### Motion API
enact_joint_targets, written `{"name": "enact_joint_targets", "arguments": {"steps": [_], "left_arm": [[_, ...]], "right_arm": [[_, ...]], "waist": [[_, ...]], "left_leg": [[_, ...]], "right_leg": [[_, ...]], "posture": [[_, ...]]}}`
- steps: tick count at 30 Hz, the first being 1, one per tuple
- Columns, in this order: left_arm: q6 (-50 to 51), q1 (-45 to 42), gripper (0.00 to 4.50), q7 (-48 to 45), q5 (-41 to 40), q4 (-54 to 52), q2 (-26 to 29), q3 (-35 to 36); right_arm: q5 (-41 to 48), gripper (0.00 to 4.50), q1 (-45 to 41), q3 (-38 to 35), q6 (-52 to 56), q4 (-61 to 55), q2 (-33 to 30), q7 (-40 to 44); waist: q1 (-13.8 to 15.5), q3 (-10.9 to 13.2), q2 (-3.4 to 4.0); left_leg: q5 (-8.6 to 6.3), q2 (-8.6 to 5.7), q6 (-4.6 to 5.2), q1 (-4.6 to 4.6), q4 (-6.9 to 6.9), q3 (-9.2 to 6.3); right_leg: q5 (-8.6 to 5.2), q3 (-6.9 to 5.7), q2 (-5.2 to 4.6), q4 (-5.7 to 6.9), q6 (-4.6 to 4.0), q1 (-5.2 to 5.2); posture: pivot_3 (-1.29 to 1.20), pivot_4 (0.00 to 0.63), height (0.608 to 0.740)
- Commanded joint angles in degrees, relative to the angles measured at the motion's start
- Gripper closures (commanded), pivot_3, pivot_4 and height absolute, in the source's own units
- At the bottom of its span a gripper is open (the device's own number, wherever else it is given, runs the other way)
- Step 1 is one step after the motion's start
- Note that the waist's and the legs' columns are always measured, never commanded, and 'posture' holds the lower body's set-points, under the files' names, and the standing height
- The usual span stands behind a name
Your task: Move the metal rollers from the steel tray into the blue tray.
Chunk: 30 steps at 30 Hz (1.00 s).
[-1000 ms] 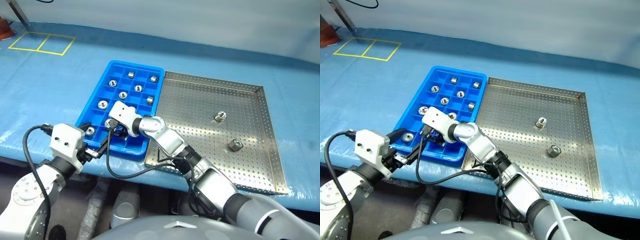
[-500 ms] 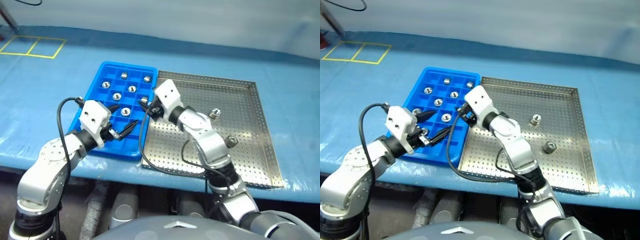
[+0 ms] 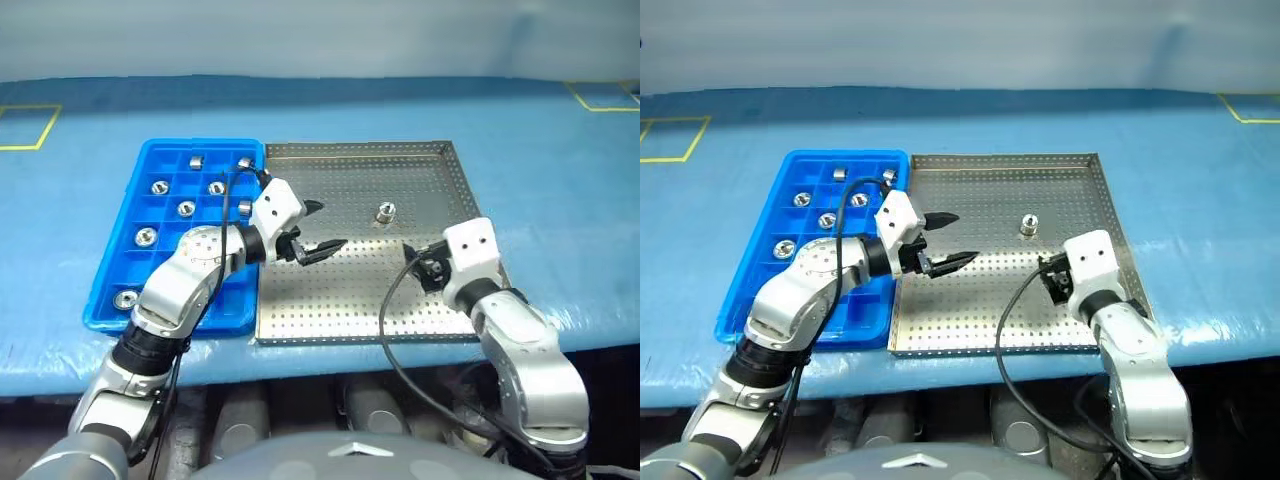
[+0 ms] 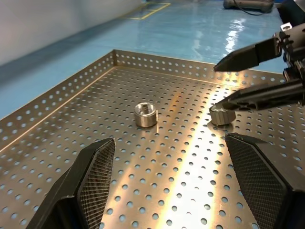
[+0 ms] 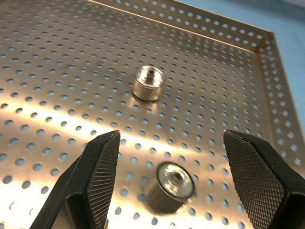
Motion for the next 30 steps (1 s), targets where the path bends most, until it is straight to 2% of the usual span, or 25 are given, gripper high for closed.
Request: {"name": "enact_joint_targets", "arguments": {"steps": [1, 9, 19, 30], "left_arm": [[-1.7, -1.2, 0.44, -1.5, 1.1, 1.0, -0.9, -1.3], [-1.9, -1.2, 0.44, -2.8, 2.4, 2.2, -1.6, -2.0], [-1.1, 0.2, 0.44, -2.4, 2.2, 1.2, -1.5, -0.9], [-1.0, 1.4, 0.44, -1.7, 2.0, 0.2, -1.4, -0.2]], "right_arm": [[0.9, 0.87, 1.1, -2.8, 0.7, -2.2, 1.9, -2.1], [4.8, 0.87, -0.8, -4.8, 0.6, 2.5, 6.6, -3.7], [7.8, 0.87, -5.7, -4.8, -0.6, 10.8, 7.1, -4.8], [9.0, 0.87, -6.1, -4.9, -1.9, 16.4, 6.3, -5.5]], "waist": [[-0.5, 0.0, 0.01], [-1.8, 0.0, 0.01], [-1.4, 0.0, 0.02], [-1.2, 0.0, 0.02]], "left_leg": [[0.0, 0.0, 0.0, 0.0, 0.0, 0.0], [0.01, -0.02, 0.0, 0.05, 0.07, 0.05], [0.01, -0.03, 0.01, 0.02, 0.06, 0.04], [0.01, -0.03, 0.01, 0.01, 0.06, 0.03]], "right_leg": [[0.01, 0.01, 0.01, 0.02, 0.02, 0.0], [0.07, 0.11, -0.01, 0.07, 0.11, 0.04], [0.08, 0.11, -0.01, 0.06, 0.12, 0.03], [0.09, 0.1, 0.0, 0.07, 0.13, 0.02]], "posture": [[-0.17, 0.15, 0.74], [-0.17, 0.15, 0.74], [-0.12, 0.15, 0.74], [-0.1, 0.15, 0.74]]}}
